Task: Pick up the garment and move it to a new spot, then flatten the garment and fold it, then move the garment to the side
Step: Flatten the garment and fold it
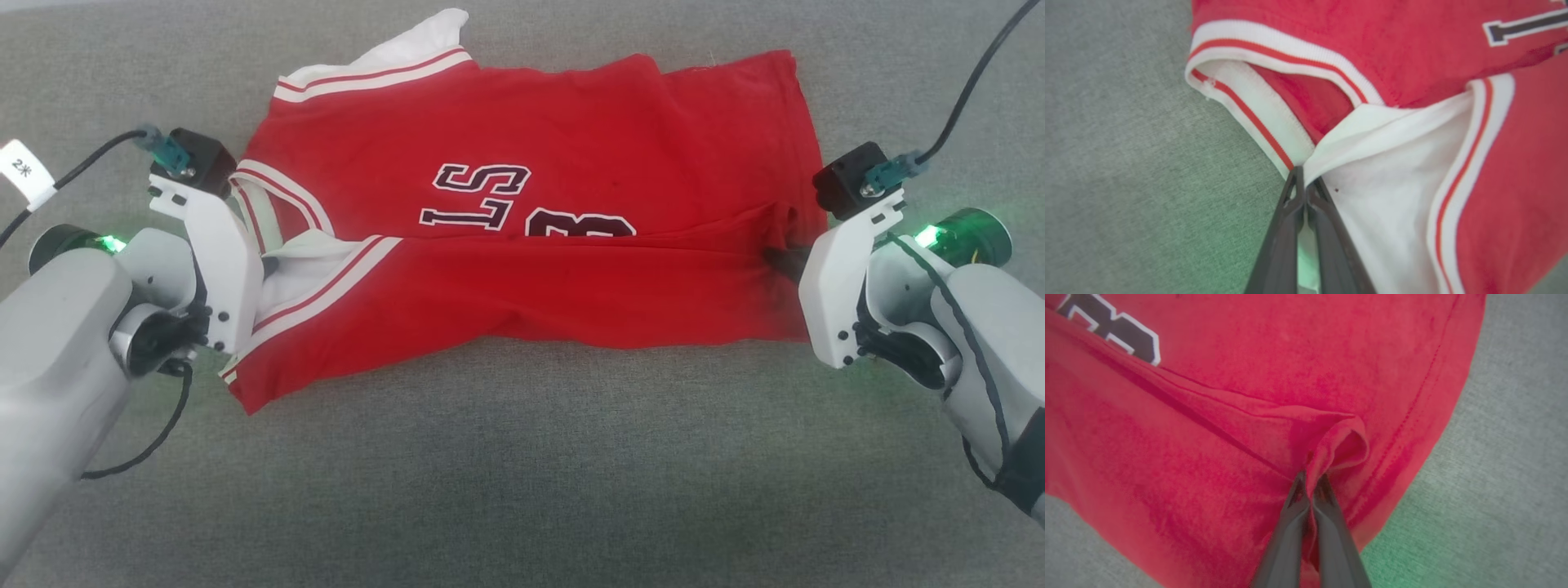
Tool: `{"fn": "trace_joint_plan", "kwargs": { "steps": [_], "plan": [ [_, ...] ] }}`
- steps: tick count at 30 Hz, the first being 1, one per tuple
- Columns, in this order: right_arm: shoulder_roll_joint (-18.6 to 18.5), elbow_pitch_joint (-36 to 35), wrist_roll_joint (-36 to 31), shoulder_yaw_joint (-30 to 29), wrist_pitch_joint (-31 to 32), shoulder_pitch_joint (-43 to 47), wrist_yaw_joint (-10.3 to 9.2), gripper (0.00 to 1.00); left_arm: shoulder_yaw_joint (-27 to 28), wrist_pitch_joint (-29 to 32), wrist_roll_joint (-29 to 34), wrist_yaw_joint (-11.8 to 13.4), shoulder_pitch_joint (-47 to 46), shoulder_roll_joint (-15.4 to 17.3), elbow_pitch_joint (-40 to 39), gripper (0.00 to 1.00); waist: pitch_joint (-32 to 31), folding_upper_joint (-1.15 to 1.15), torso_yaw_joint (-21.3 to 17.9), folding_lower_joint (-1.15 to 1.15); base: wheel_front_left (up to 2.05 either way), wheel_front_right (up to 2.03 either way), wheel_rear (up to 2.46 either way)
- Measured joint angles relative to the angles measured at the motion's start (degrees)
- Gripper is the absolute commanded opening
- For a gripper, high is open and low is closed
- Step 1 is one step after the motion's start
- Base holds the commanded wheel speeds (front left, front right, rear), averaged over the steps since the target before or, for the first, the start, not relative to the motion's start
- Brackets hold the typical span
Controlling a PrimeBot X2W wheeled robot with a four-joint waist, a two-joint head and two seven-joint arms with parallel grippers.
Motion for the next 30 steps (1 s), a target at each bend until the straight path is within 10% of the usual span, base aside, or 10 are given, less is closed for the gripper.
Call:
{"fn": "trace_joint_plan", "kwargs": {
  "steps": [2, 3, 4, 13, 30],
  "plan": [
    [0.15, 0.30, 0.43, 0.25, 0.21, -0.27, 0.00, 0.39, -0.09, 0.21, -0.18, -0.53, -0.77, -0.94, 1.91, 0.59, -0.17, 0.00, 0.09, 0.00, 0.00, 0.00, 0.00],
    [0.22, 0.48, 0.80, 0.27, 0.27, -0.31, -0.01, 0.75, -0.01, 0.41, -0.49, -0.78, -1.04, -1.37, 2.74, 1.00, -0.36, 0.00, 0.16, 0.00, 0.00, 0.00, 0.00],
    [0.19, 0.52, 1.07, 0.43, 0.31, -0.31, -0.01, 1.00, 0.00, 0.87, -0.83, -0.83, -1.32, -1.76, 3.47, 1.00, -0.61, 0.00, 0.26, 0.00, 0.00, 0.00, 0.00],
    [-1.80, -1.49, 1.37, -2.24, -6.05, 0.92, -0.01, 1.00, -0.37, 2.56, -0.57, -0.75, -3.11, -1.16, 3.21, 1.00, -4.45, 0.00, 1.54, 0.00, 0.00, 0.00, 0.00],
    [6.66, -5.45, -19.52, -27.88, -30.74, 13.69, -0.01, 1.00, -1.30, 13.12, -5.69, 10.98, 6.52, 4.90, -16.18, 1.00, -10.64, 0.00, 1.87, 0.00, 0.00, 0.00, 0.00]
  ]
}}
